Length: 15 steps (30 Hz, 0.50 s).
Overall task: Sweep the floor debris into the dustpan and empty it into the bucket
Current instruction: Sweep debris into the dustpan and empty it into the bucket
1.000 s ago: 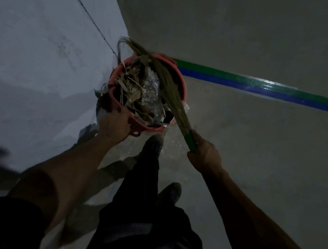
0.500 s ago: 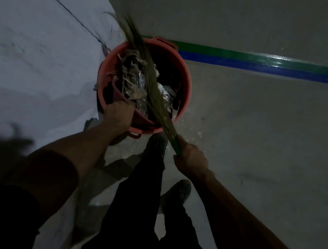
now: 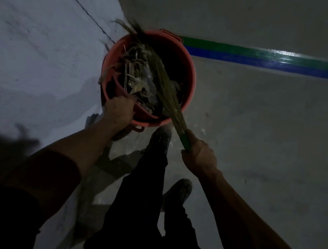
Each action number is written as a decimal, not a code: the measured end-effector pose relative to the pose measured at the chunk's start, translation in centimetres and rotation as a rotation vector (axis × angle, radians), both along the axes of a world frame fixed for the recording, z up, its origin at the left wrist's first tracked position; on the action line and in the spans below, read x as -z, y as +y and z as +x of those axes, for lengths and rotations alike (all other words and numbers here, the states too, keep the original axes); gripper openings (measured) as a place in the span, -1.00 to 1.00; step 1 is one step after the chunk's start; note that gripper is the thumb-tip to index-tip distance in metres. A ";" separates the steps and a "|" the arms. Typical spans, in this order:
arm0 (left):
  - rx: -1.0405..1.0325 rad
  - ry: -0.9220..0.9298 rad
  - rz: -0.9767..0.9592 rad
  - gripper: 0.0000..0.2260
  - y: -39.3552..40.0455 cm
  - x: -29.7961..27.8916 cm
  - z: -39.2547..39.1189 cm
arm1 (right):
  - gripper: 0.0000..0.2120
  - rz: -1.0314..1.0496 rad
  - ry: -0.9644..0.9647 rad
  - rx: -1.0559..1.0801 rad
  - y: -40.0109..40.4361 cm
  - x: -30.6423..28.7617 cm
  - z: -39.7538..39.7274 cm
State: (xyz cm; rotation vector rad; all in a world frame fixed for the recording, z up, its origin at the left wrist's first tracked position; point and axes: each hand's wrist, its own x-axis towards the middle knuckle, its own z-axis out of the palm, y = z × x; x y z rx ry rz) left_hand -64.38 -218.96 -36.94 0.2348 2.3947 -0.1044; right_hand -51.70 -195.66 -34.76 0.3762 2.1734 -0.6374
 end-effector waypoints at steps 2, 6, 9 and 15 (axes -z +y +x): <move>-0.032 0.040 0.019 -0.73 0.0 -1.7 1.2 | -0.31 0.023 0.023 0.001 0.7 -1.7 1.3; -0.086 0.094 0.045 -0.77 0.2 -5.3 4.0 | -0.31 0.021 0.086 -0.004 2.3 -5.1 4.1; -0.107 0.157 0.051 -0.83 0.4 -7.9 6.3 | -0.32 -0.002 0.121 -0.010 3.0 -7.3 6.3; -0.115 0.245 0.034 -0.80 -0.5 -11.2 9.7 | -0.30 -0.033 0.201 0.028 3.8 -9.7 9.5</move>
